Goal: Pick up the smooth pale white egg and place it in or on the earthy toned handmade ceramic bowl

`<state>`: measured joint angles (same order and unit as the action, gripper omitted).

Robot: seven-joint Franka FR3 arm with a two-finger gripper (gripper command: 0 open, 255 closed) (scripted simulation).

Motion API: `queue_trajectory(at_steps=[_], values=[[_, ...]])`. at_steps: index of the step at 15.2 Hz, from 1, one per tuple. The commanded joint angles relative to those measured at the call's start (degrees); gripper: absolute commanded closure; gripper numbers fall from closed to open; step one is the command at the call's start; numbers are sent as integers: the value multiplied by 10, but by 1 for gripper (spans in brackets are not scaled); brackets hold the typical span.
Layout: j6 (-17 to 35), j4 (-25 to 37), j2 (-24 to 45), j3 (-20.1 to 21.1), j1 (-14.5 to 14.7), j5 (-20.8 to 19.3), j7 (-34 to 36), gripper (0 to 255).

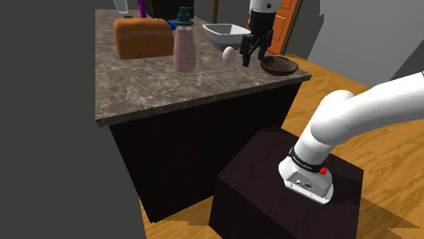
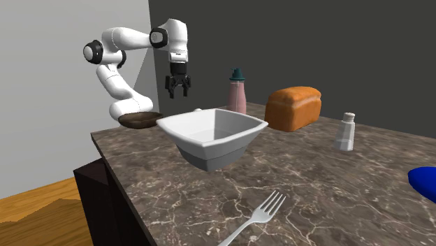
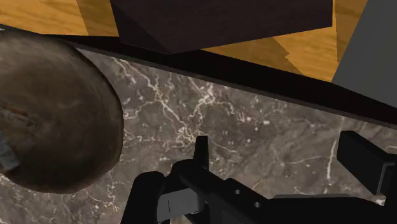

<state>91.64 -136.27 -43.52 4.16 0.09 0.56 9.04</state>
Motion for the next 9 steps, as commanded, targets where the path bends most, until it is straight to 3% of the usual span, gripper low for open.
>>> queue_trajectory(at_steps=[1,9], values=[[0,0,0,0,0,0,0,0],[51,106,158,-71,-9,-28,-118,0]])
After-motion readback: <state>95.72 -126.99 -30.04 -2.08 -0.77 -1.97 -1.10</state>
